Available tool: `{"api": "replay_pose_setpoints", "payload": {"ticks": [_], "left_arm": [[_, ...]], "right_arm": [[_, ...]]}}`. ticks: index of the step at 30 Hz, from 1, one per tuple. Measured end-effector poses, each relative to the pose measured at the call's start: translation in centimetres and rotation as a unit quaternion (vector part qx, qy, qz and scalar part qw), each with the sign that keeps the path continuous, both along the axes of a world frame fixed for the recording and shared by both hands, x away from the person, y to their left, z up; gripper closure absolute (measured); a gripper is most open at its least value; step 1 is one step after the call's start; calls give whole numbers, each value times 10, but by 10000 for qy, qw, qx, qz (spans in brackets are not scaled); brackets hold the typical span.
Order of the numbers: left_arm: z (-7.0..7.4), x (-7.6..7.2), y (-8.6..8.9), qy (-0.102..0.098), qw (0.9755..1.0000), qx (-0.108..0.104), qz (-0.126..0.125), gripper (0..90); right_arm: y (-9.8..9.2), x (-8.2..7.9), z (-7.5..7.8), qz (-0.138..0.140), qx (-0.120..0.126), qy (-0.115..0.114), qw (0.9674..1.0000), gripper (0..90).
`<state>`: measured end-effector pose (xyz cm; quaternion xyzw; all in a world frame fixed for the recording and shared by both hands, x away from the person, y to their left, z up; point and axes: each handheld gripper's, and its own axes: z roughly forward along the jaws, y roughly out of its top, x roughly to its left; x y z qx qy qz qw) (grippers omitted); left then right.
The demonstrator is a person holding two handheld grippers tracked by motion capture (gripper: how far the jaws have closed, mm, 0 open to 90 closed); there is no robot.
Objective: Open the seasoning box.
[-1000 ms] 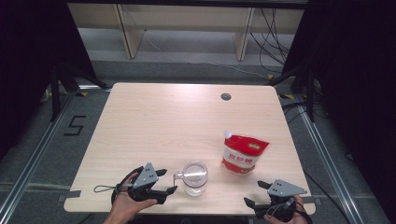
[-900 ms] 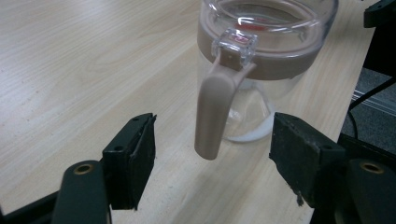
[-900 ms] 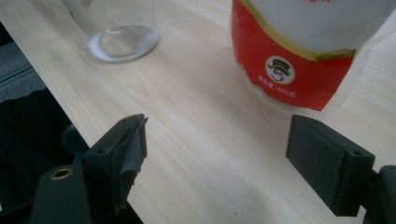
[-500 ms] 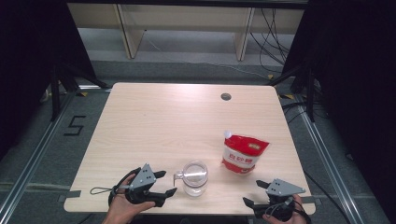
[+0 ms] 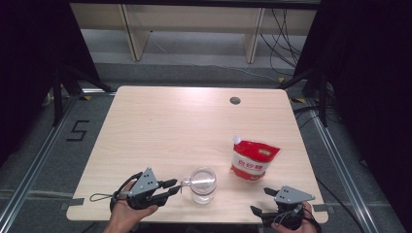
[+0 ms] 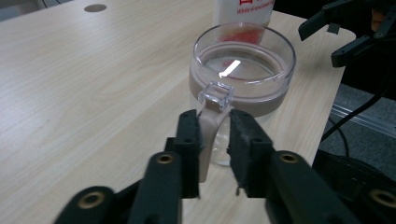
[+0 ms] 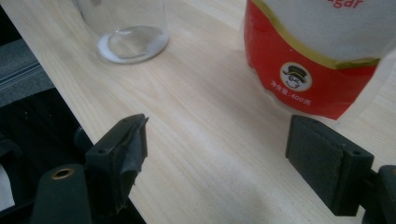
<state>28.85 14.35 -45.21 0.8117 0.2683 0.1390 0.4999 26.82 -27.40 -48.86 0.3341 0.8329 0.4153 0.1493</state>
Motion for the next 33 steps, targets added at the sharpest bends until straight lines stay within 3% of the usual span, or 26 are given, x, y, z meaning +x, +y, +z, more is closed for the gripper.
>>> {"api": "replay_pose_setpoints", "payload": {"ticks": [4,6,7,11,12,15,19,20,33], "left_arm": [[4,0,-6,-85,9999,133,-36,869],[5,1,-11,-156,9998,104,-49,884],[6,0,-13,-140,9998,112,-49,890],[12,2,-16,-236,9995,174,-68,893],[13,3,-17,-267,9995,158,-61,893],[16,6,-17,-319,9993,164,-72,893],[17,10,-18,-321,9994,77,-113,893],[17,9,-19,-244,9997,33,-37,893],[11,15,-23,-183,9998,105,-69,893]], "right_arm": [[1,1,-1,64,-13,61,10000,221],[3,-1,-1,-26,23,144,9999,221],[2,1,-1,58,-9,36,10000,221],[3,1,-1,127,1,31,9999,222],[5,-2,-1,-10,14,175,9998,222],[5,0,-1,42,9,88,10000,222],[6,0,-1,15,27,132,9999,226],[4,2,-1,87,-28,-7,10000,227],[6,2,0,173,-21,-124,9998,249]]}}
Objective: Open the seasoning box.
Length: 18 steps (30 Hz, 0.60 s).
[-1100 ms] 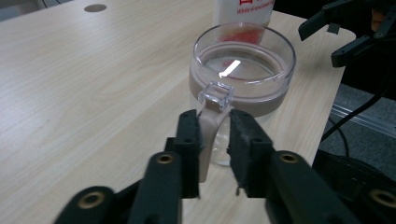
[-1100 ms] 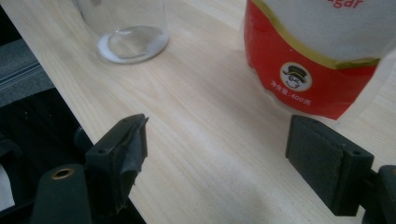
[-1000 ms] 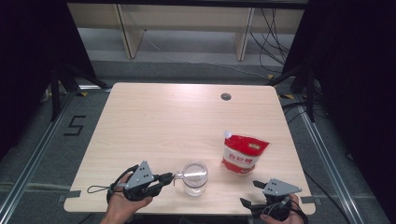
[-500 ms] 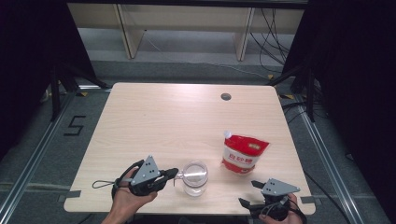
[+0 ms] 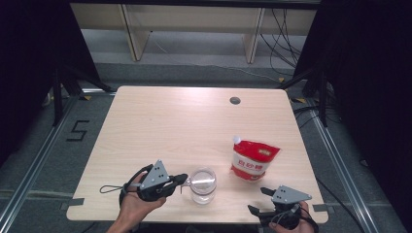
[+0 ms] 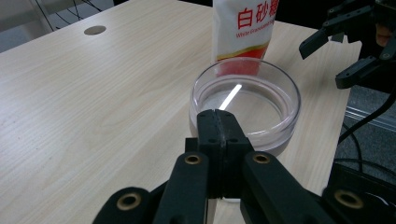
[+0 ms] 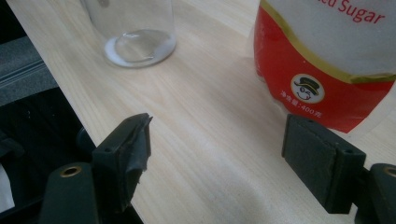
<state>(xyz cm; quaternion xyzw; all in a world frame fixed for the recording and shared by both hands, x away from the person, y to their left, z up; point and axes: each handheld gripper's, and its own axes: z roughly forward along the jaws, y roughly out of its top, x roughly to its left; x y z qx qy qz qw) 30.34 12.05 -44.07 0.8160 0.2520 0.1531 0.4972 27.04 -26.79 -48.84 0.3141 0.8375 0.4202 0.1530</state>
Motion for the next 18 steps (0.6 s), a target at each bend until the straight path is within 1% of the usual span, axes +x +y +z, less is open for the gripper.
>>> {"api": "replay_pose_setpoints", "payload": {"ticks": [1,2,4,5,6,15,18], "left_arm": [[-1,1,0,-29,10000,-7,-40,893],[-1,1,1,32,10000,-46,-34,893],[0,1,1,-18,10000,16,-40,893],[0,1,1,-11,10000,6,-44,893],[0,1,1,1,10000,-7,-31,893],[-1,0,1,-20,10000,4,-23,892],[-1,0,1,-18,10000,-28,-23,891]], "right_arm": [[0,-1,0,-38,24,15,10000,250],[0,0,0,-43,-2,-4,10000,251],[0,0,0,-46,-4,-1,10000,251],[0,-1,0,-51,23,9,10000,251],[0,0,0,-48,-4,-6,10000,251],[0,0,0,-18,4,2,10000,251],[0,-1,0,-27,-14,1,10000,251]]}}
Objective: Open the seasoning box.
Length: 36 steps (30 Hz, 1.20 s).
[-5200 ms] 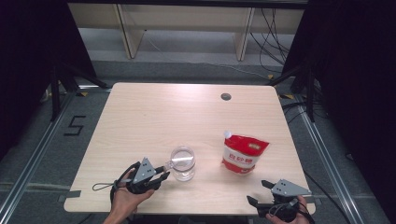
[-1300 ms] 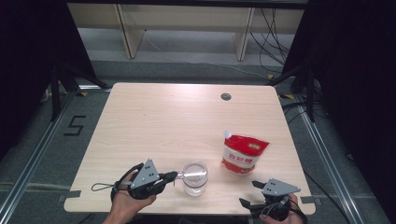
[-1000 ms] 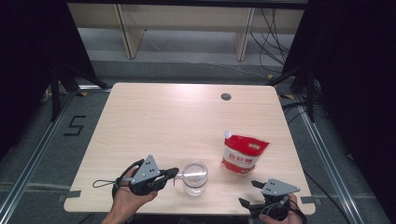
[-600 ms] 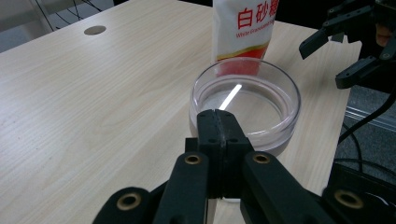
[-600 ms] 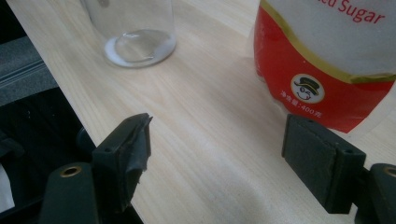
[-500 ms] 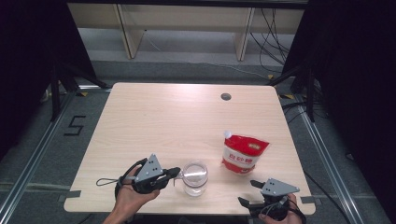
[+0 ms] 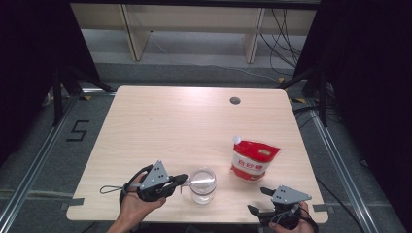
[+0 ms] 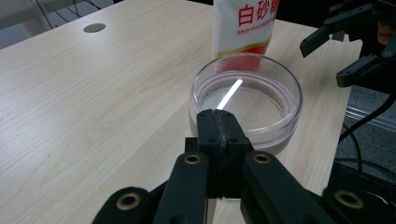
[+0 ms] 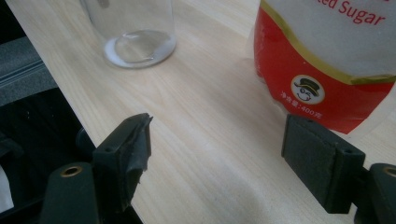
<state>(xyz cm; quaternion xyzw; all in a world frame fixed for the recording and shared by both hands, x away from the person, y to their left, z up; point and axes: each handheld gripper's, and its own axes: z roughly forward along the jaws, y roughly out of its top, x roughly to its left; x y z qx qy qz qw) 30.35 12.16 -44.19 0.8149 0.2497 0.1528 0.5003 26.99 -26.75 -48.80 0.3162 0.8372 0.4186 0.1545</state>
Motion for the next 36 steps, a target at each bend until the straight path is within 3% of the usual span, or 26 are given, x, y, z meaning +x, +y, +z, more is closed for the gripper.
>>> {"api": "replay_pose_setpoints", "payload": {"ticks": [6,9,10,11,17,18,21,26,28,36], "left_arm": [[0,-2,0,47,10000,-9,49,891],[0,-1,2,-36,10000,47,3,890],[0,-2,1,48,10000,-11,74,890],[1,-1,1,-71,9999,71,-13,890],[1,-1,2,-73,9999,87,-35,890],[0,-1,1,-48,10000,67,-1,890],[0,-2,1,-70,9999,80,6,891],[-1,-1,2,-56,9999,121,26,891],[-2,-1,2,-33,9999,105,15,892],[-3,-1,2,-39,9999,100,17,892]], "right_arm": [[2,-1,0,12,91,70,9999,268],[4,-2,2,113,197,-12,9997,333],[4,-2,2,113,197,-12,9997,333],[5,-1,4,170,273,-150,9994,375],[11,-1,7,253,354,-126,9990,453],[12,-3,8,157,400,-48,9991,468],[17,1,10,318,405,-294,9982,507],[25,1,11,353,416,-323,9980,541],[27,3,13,428,431,-441,9972,568],[43,5,22,650,760,-747,9922,744]]}}
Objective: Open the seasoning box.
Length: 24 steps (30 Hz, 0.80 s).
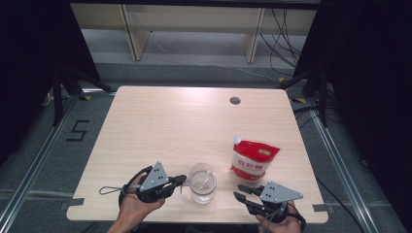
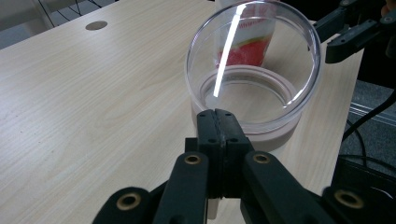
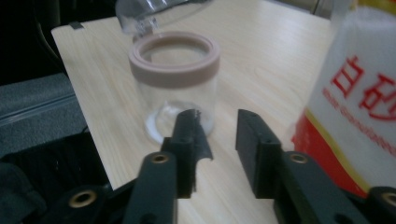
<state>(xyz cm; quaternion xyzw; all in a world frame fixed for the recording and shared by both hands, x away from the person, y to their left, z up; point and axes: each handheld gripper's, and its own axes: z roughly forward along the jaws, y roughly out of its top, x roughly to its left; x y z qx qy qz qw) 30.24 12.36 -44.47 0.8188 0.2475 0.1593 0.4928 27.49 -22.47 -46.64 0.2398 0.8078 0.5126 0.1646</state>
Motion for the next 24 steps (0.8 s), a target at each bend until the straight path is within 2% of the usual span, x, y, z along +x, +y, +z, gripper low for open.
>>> {"api": "replay_pose_setpoints", "payload": {"ticks": [1,5,7,8,11,15,19,20,21,23,24], "left_arm": [[0,0,0,11,10000,-12,28,892],[0,-1,0,21,10000,-25,38,892],[0,-1,0,32,10000,-31,42,892],[0,0,0,32,10000,-28,40,892],[0,-1,0,34,10000,-34,43,892],[0,0,0,35,10000,-48,29,892],[0,1,1,35,10000,-16,-9,889],[0,1,1,28,10000,-8,0,884],[0,1,2,27,10000,-15,30,866],[1,3,4,92,9999,-97,100,733],[1,3,5,99,9998,-104,106,709]], "right_arm": [[2,1,1,-16,12,-87,10000,757],[19,6,5,133,133,-56,9998,856],[21,7,6,189,110,-84,9997,864],[29,10,7,241,71,-46,9997,880],[35,11,7,259,108,-33,9996,889],[49,16,14,425,115,-148,9989,899],[55,16,16,434,137,-243,9987,899],[55,17,17,504,75,-252,9984,899],[55,16,18,484,83,-193,9986,899],[58,16,18,480,118,-210,9986,900],[58,16,19,482,104,-253,9985,900]]}}
